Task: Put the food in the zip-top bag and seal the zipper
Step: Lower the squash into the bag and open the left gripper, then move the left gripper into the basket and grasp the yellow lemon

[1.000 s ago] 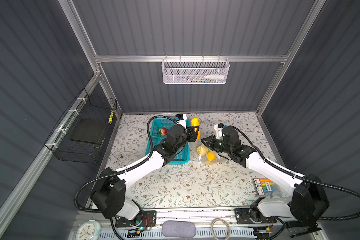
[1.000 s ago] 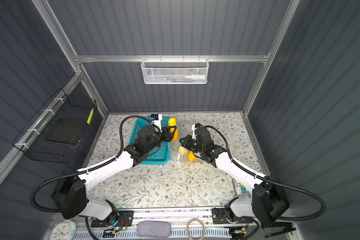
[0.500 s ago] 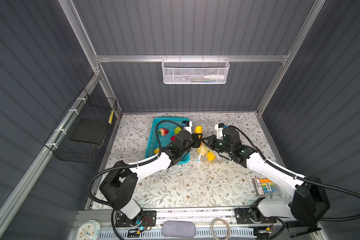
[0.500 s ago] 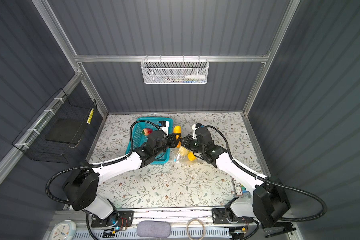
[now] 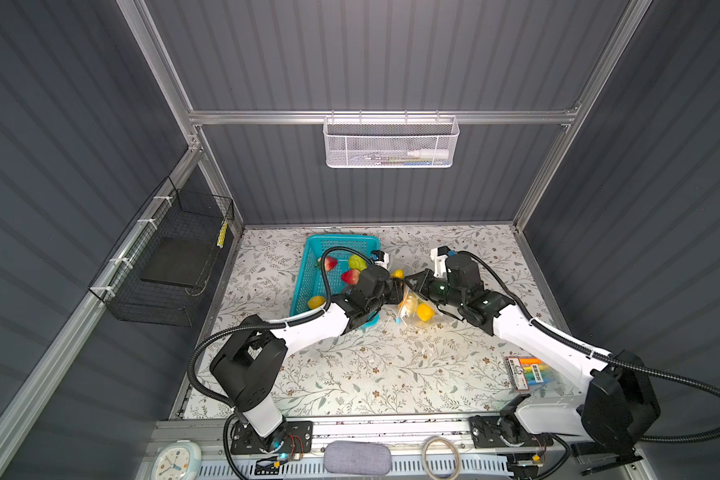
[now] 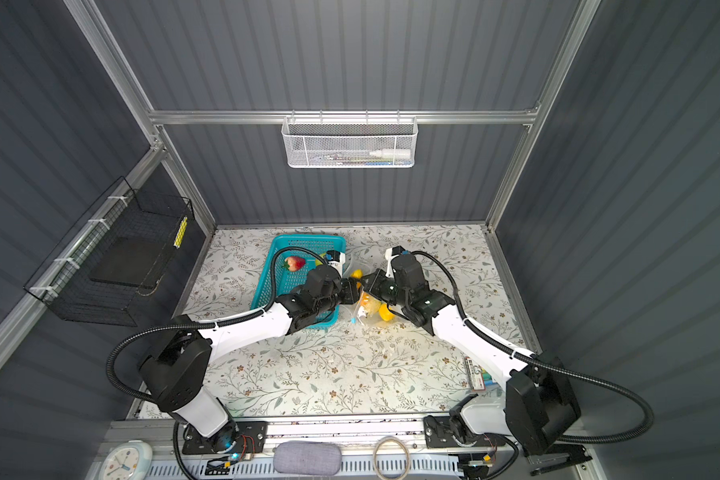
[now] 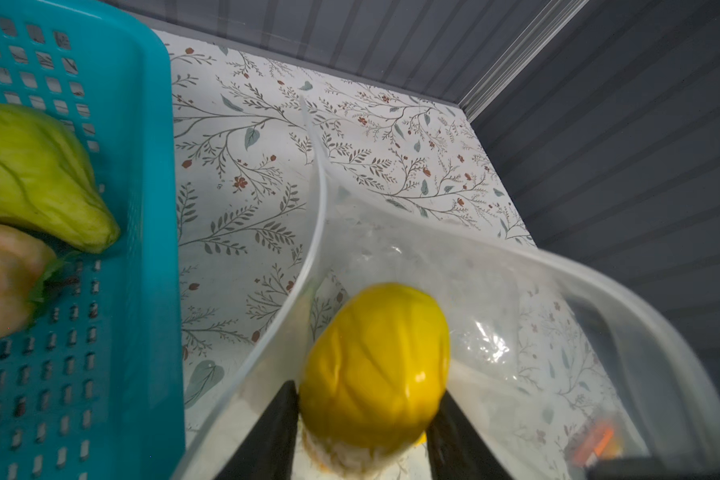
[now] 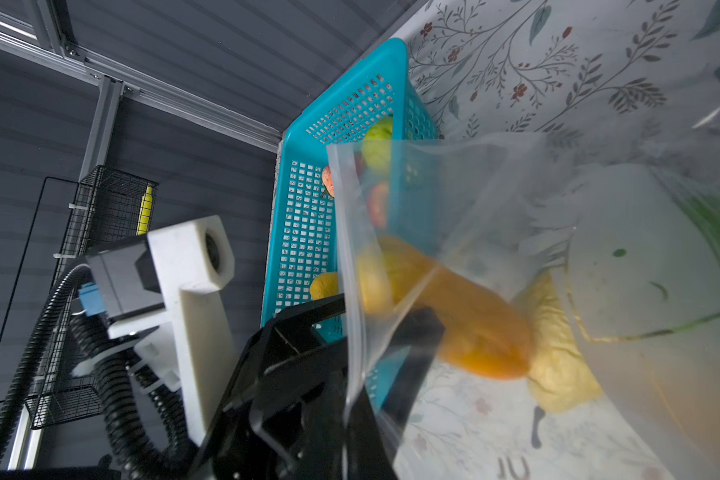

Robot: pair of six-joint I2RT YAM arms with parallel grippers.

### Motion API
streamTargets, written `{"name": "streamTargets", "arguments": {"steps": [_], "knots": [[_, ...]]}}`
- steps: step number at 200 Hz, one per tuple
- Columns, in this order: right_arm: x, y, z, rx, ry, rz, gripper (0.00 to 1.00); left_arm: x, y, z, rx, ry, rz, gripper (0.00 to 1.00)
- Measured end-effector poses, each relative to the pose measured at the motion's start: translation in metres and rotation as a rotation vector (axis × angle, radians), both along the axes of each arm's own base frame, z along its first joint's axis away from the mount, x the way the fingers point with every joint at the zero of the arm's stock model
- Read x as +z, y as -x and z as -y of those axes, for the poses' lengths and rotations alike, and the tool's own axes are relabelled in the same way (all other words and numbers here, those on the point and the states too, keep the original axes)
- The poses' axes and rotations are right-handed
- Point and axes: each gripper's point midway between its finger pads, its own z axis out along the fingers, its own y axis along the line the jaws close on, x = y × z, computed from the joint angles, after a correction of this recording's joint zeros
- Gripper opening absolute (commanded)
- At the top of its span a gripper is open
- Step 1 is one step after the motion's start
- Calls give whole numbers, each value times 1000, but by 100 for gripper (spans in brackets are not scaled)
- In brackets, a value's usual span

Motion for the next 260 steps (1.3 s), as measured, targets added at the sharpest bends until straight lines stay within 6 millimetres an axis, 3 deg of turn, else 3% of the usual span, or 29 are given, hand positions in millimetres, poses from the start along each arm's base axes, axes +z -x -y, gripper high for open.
{"name": "streamTargets", "arguments": {"steps": [14, 65, 105, 141, 170, 195, 260], "knots": [[0, 0, 0, 0, 0, 0, 0, -3, 1, 0, -4, -15, -15, 67], [-3, -2, 4, -15, 10, 1, 0, -1, 3, -5, 4, -56, -46, 81], [-7, -3, 7, -24, 18, -1, 0, 36, 6, -19, 24, -58, -12, 86], [-11, -1, 7, -18, 23, -10, 0, 83, 1, -54, 87, -18, 49, 86], [-13, 1, 7, -18, 26, -13, 0, 104, -14, -105, 202, -14, 70, 89], [-13, 1, 7, -18, 26, -13, 0, 95, -20, -144, 311, -90, 50, 95], [-14, 2, 8, -17, 31, -17, 0, 31, -14, -186, 397, -273, -87, 99]]}}
